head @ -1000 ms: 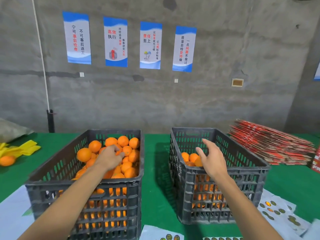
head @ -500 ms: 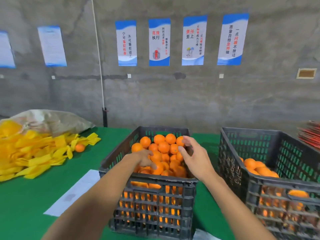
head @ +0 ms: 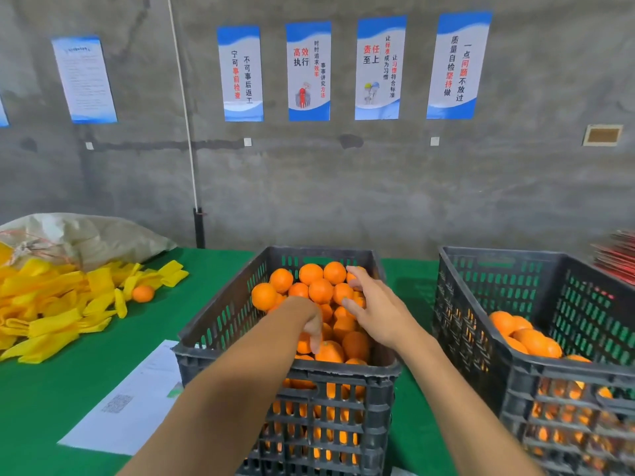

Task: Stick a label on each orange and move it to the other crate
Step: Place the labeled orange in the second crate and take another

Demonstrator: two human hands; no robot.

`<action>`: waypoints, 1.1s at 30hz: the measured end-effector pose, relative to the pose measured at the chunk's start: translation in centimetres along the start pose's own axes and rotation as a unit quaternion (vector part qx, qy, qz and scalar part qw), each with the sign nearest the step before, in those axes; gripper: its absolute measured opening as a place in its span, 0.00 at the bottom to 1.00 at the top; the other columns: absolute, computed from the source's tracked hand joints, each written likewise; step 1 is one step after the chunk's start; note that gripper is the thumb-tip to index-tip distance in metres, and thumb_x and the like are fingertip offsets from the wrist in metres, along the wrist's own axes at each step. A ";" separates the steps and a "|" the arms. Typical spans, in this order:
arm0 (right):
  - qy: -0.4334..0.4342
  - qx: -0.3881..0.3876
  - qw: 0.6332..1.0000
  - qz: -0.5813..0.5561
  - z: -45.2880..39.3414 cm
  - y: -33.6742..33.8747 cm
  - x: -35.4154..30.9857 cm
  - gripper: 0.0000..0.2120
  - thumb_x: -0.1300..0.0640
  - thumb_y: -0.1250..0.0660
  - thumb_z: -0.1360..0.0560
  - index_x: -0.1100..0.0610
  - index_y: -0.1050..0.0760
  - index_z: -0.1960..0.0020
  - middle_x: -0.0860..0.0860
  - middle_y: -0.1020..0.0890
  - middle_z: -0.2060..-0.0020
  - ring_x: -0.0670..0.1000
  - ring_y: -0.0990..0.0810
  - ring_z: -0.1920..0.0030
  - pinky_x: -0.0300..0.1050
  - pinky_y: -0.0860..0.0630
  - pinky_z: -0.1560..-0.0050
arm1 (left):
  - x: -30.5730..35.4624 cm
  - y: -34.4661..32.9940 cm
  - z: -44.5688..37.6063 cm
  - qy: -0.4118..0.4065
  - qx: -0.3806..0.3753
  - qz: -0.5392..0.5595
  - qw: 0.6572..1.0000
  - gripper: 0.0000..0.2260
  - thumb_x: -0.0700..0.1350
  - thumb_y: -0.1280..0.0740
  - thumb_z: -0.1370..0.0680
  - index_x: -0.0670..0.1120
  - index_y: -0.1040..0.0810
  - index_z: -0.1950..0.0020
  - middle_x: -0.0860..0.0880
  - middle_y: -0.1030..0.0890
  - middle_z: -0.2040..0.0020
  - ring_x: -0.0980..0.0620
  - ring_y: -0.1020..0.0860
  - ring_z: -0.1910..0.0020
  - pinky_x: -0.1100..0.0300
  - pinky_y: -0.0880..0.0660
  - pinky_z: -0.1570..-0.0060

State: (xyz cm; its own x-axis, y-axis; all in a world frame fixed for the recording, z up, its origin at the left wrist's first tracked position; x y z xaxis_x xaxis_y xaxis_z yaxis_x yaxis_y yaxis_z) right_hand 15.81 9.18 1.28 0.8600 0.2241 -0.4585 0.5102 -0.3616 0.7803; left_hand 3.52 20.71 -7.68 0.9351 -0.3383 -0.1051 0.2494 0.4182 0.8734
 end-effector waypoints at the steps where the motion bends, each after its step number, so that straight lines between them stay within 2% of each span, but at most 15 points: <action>1: 0.001 -0.003 1.000 0.002 0.0 -0.1 0.0 0.33 0.46 0.34 0.18 0.43 0.46 0.19 0.46 0.26 0.29 0.53 0.27 0.30 0.58 0.26 0.33 | 0.1 0.3 -0.3 0.006 0.014 0.017 1.000 0.36 0.56 0.26 0.24 0.57 0.37 0.19 0.50 0.37 0.19 0.40 0.37 0.21 0.40 0.35 0.28; 3: -0.002 -0.006 1.000 0.003 0.0 -0.2 0.1 0.32 0.46 0.34 0.18 0.43 0.46 0.19 0.46 0.26 0.29 0.53 0.26 0.31 0.58 0.26 0.34 | 0.2 1.2 -0.5 0.009 0.061 0.057 0.996 0.34 0.53 0.26 0.23 0.54 0.36 0.19 0.50 0.35 0.20 0.40 0.34 0.23 0.43 0.34 0.29; 6: -0.009 0.013 1.000 0.009 0.1 0.2 0.3 0.31 0.46 0.35 0.18 0.45 0.44 0.19 0.46 0.24 0.31 0.52 0.27 0.32 0.58 0.26 0.34 | 0.0 0.6 0.1 0.015 0.030 0.009 0.999 0.41 0.53 0.25 0.24 0.54 0.43 0.17 0.47 0.39 0.18 0.38 0.38 0.22 0.40 0.35 0.27; 8: -0.013 0.031 0.999 0.003 0.2 0.7 0.4 0.29 0.48 0.35 0.18 0.46 0.41 0.20 0.45 0.23 0.33 0.51 0.27 0.32 0.57 0.26 0.34 | -0.1 1.0 0.8 0.014 0.046 0.014 0.999 0.40 0.54 0.24 0.24 0.52 0.40 0.17 0.46 0.36 0.20 0.39 0.35 0.23 0.41 0.32 0.29; 11: -0.033 0.080 0.992 -0.096 1.0 1.8 1.1 0.25 0.53 0.33 0.18 0.47 0.34 0.23 0.44 0.20 0.37 0.48 0.24 0.35 0.52 0.26 0.35 | 0.2 3.6 3.1 -0.021 0.153 0.095 0.983 0.35 0.56 0.23 0.25 0.50 0.32 0.22 0.43 0.30 0.25 0.40 0.26 0.31 0.48 0.24 0.39; 12: -0.040 0.100 0.983 -0.150 1.5 2.4 1.3 0.23 0.55 0.32 0.18 0.49 0.31 0.25 0.44 0.19 0.39 0.47 0.23 0.37 0.49 0.25 0.36 | 0.3 4.5 4.2 -0.038 0.200 0.141 0.969 0.35 0.56 0.23 0.26 0.51 0.31 0.23 0.42 0.30 0.25 0.40 0.25 0.32 0.48 0.23 0.41; 14: -0.047 0.143 0.963 -0.225 2.9 3.3 1.7 0.19 0.59 0.32 0.19 0.51 0.27 0.29 0.45 0.17 0.43 0.43 0.20 0.41 0.40 0.25 0.42 | 0.3 5.4 6.5 -0.078 0.275 0.234 0.929 0.35 0.57 0.23 0.28 0.53 0.30 0.23 0.41 0.33 0.23 0.38 0.28 0.29 0.47 0.26 0.36; 16: -0.055 0.174 0.945 -0.272 5.0 4.0 2.0 0.17 0.60 0.31 0.19 0.50 0.25 0.33 0.44 0.17 0.44 0.38 0.20 0.43 0.30 0.27 0.47 | 0.7 5.4 9.1 -0.124 0.334 0.321 0.878 0.35 0.59 0.22 0.29 0.53 0.28 0.25 0.43 0.29 0.26 0.41 0.28 0.29 0.48 0.27 0.34; 19: -0.066 0.202 0.927 -0.310 8.4 4.6 2.5 0.12 0.61 0.33 0.19 0.50 0.23 0.37 0.44 0.17 0.43 0.40 0.20 0.42 0.33 0.26 0.41 | 1.6 3.9 13.0 -0.181 0.357 0.489 0.776 0.36 0.59 0.20 0.31 0.49 0.25 0.27 0.47 0.19 0.37 0.48 0.20 0.40 0.46 0.19 0.43; 22: -0.084 0.198 0.930 -0.299 11.8 4.4 3.6 0.12 0.61 0.34 0.18 0.52 0.23 0.36 0.44 0.17 0.42 0.40 0.21 0.41 0.30 0.27 0.40 | 2.5 2.3 16.6 -0.185 0.381 0.556 0.714 0.39 0.65 0.23 0.35 0.49 0.24 0.28 0.50 0.19 0.39 0.47 0.18 0.43 0.46 0.18 0.46; 24: -0.108 0.179 0.929 -0.306 14.1 3.4 4.8 0.12 0.63 0.34 0.18 0.54 0.24 0.36 0.45 0.17 0.44 0.39 0.20 0.43 0.29 0.26 0.42 | 3.5 1.4 18.8 -0.209 0.393 0.587 0.677 0.36 0.67 0.25 0.35 0.52 0.23 0.31 0.52 0.18 0.42 0.48 0.15 0.50 0.54 0.17 0.53; 26: -0.145 0.166 0.925 -0.309 16.7 2.1 6.6 0.10 0.64 0.33 0.19 0.55 0.22 0.39 0.48 0.15 0.46 0.42 0.18 0.44 0.35 0.23 0.41 | 4.6 0.5 20.8 -0.237 0.387 0.630 0.630 0.30 0.65 0.25 0.34 0.57 0.24 0.35 0.51 0.17 0.46 0.51 0.14 0.58 0.63 0.20 0.65; 27: -0.168 0.159 0.922 -0.310 18.1 1.3 7.5 0.08 0.63 0.32 0.19 0.57 0.20 0.41 0.49 0.15 0.48 0.46 0.17 0.44 0.40 0.22 0.40 | 5.1 -0.1 21.4 -0.243 0.378 0.651 0.612 0.27 0.64 0.26 0.33 0.58 0.24 0.37 0.50 0.17 0.47 0.51 0.14 0.61 0.63 0.20 0.67; 31: -0.235 0.093 0.927 -0.276 23.5 -2.5 10.4 0.06 0.61 0.31 0.20 0.58 0.18 0.43 0.49 0.15 0.49 0.50 0.17 0.45 0.44 0.22 0.39 | 7.0 -1.9 23.0 -0.254 0.369 0.669 0.593 0.28 0.59 0.27 0.32 0.46 0.19 0.36 0.47 0.17 0.52 0.53 0.16 0.67 0.60 0.21 0.69; 33: -0.253 0.042 0.936 -0.241 25.5 -4.7 11.3 0.08 0.59 0.31 0.19 0.58 0.17 0.42 0.50 0.15 0.48 0.49 0.17 0.45 0.46 0.22 0.38 | 7.8 -3.2 23.5 -0.262 0.368 0.669 0.590 0.26 0.58 0.26 0.32 0.48 0.19 0.37 0.48 0.17 0.52 0.52 0.16 0.64 0.60 0.21 0.68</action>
State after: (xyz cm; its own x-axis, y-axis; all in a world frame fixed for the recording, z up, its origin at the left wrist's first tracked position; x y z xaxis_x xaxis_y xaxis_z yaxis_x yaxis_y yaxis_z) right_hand 23.34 -9.62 -18.45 0.4122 -0.0704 -0.9084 0.8214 -0.4026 0.4040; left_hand 4.07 -3.04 -0.14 -0.0834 -0.4150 0.9060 -0.9811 0.1935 -0.0017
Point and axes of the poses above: each hand's wrist, its own z-axis away from the middle knuckle, its own y-axis out of the back of the hand, x = y × z, the point moved 9 cm from there along -z, towards the middle knuckle
